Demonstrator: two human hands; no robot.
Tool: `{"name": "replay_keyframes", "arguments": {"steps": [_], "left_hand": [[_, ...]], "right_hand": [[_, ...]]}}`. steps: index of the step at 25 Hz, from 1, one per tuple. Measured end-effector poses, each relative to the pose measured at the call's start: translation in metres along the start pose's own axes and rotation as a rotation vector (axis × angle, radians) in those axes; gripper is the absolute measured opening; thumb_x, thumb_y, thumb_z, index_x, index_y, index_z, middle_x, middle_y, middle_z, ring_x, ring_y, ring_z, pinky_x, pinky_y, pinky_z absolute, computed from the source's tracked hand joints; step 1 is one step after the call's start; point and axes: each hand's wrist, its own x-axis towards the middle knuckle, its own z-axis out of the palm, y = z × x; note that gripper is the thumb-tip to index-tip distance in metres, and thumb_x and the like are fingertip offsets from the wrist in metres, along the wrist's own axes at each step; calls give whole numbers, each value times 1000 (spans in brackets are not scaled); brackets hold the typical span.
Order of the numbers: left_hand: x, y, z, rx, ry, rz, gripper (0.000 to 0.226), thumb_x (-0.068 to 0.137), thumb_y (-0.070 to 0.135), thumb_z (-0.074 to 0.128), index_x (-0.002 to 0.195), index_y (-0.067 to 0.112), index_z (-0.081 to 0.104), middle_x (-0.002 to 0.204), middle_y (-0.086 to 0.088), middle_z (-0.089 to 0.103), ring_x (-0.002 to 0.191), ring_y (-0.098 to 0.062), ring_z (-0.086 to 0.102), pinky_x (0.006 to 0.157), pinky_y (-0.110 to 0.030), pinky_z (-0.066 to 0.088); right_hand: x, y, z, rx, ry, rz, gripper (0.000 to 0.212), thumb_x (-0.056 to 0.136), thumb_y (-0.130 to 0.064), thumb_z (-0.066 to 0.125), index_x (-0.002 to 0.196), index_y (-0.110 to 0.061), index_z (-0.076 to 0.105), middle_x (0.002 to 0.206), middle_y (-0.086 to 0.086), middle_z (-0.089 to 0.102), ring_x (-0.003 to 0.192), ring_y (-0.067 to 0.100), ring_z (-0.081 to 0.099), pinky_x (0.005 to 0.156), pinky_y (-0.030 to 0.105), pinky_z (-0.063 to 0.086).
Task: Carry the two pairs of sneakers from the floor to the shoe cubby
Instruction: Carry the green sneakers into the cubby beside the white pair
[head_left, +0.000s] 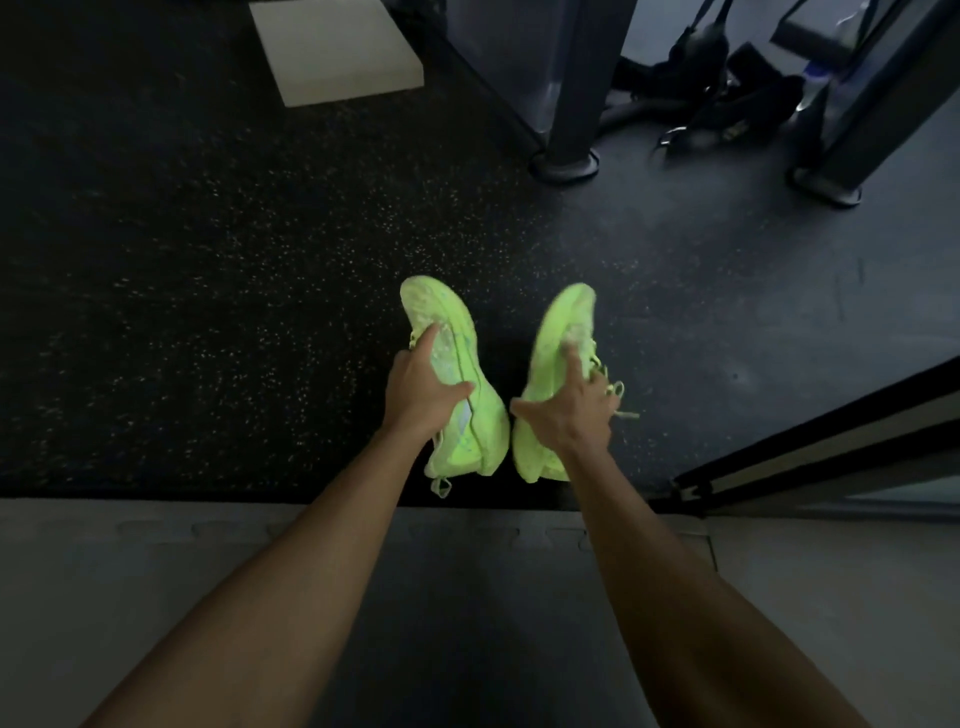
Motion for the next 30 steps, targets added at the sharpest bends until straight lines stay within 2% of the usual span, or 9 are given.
{"name": "replay_keyframes", "arguments": {"steps": [3,5,9,12,15,20,23,27,30], "left_hand": [[1,15,3,109,16,105,84,84,17,73,152,37,29,137,-8,44,122,-26,49,97,-32,42],[0,25,4,294,42,182,81,86,9,67,152,37,29,142,-9,40,121,-30,49,98,-41,47],[-6,38,13,670,-49,154,64,91,15,62,147,33,36,140,-11,39,120,-35,48,90,-52,50],[-12,36,30,733,-58,74,38,98,20,51,135,24,44,129,-15,44,112,-36,54,84,-49,51],[-7,34,35,712,-38,136,44,101,21,44,144,26,37,124,-17,49,107,-35,57,77,-44,48],[-6,30,25,905,106,238,50,99,31,44,148,32,34,133,-8,53,127,-34,39,99,-57,37],[7,34,13,743,155,277,49,93,57,44,137,36,49,141,-7,42,127,-33,34,100,-67,30],[25,18,-19,323,-79,293,70,82,72,54,144,43,41,155,-2,29,140,-29,28,110,-58,33],[25,-10,-45,220,-337,150,108,56,85,67,148,55,19,164,-2,14,148,-29,18,115,-58,29]], "right_hand": [[-7,-13,8,-194,51,-128,109,70,-35,82,154,-44,14,160,19,19,142,46,21,104,60,40],[-9,-12,12,-333,96,-171,105,75,-26,76,156,-38,12,160,22,18,141,49,22,105,54,39],[-18,-22,18,-494,1,-178,86,92,-24,62,160,-31,9,163,23,9,144,51,17,113,49,33],[-20,-37,23,-505,-25,-233,66,96,-28,60,153,-25,29,156,19,25,142,47,24,102,45,43],[-15,-41,23,-423,-59,-260,60,94,-24,63,148,-25,36,147,14,38,139,45,29,85,44,50],[-13,-39,20,-411,52,-351,32,97,-22,53,129,-22,57,137,8,52,130,42,39,91,47,45],[-9,-32,16,-327,189,-427,31,97,-29,52,126,-25,62,137,6,57,123,36,44,97,49,37],[2,-23,-10,-88,344,-399,47,90,-44,59,135,-32,59,140,1,56,128,28,42,100,50,30],[19,0,-29,51,20,-209,73,79,-53,62,148,-43,41,158,2,37,144,35,27,111,69,18]]}}
